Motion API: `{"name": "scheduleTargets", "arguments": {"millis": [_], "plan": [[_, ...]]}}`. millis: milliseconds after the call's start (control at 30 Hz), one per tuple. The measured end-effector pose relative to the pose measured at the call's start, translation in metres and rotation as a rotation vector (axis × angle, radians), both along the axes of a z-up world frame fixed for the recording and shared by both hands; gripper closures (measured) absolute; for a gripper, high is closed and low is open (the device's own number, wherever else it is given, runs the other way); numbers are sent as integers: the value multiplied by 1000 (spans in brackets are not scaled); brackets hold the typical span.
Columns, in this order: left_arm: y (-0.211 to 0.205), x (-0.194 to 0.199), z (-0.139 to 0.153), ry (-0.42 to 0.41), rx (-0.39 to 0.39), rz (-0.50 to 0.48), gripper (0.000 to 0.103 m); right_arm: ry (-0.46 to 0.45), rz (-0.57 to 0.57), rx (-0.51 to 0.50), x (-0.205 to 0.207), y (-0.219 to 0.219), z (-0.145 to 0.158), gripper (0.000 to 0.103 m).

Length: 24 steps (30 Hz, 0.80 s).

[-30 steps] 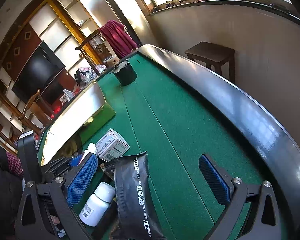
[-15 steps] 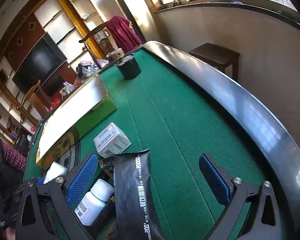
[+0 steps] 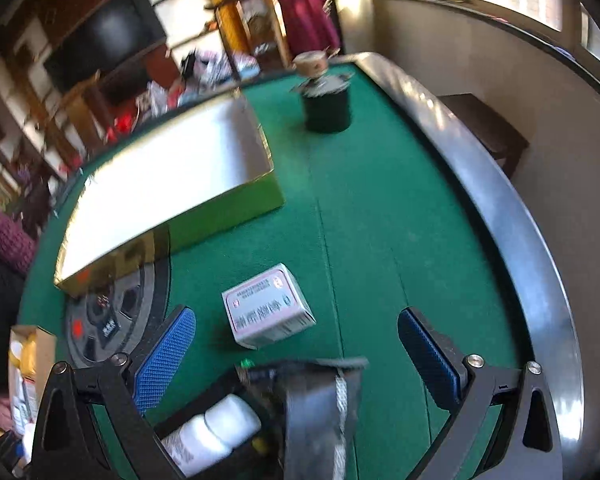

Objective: Organize objects
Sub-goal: 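Grasp the small white box with red text with the right gripper while the left gripper holds the bottle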

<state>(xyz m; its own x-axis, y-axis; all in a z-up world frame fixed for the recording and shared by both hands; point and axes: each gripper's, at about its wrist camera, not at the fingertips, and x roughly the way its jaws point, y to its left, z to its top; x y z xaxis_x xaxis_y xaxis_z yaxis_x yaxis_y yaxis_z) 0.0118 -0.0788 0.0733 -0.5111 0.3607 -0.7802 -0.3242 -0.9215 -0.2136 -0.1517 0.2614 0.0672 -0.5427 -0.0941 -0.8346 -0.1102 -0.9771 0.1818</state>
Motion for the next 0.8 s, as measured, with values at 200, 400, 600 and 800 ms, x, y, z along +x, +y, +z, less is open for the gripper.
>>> {"name": "scheduleTargets", "arguments": {"millis": [200, 400, 600, 800], "plan": [[-31, 8, -13, -43, 29, 61, 70, -48, 72, 173, -20, -28, -12, 2], [-56, 13, -16, -51, 69, 124, 70, -102, 87, 255, -20, -38, -27, 53], [-88, 26, -16, -50, 90, 200, 70, -45, 63, 129, -3, -30, -2, 53], [-132, 38, -12, -29, 94, 300, 70, 45, 185, 16, 37, -73, 48, 53]]}}
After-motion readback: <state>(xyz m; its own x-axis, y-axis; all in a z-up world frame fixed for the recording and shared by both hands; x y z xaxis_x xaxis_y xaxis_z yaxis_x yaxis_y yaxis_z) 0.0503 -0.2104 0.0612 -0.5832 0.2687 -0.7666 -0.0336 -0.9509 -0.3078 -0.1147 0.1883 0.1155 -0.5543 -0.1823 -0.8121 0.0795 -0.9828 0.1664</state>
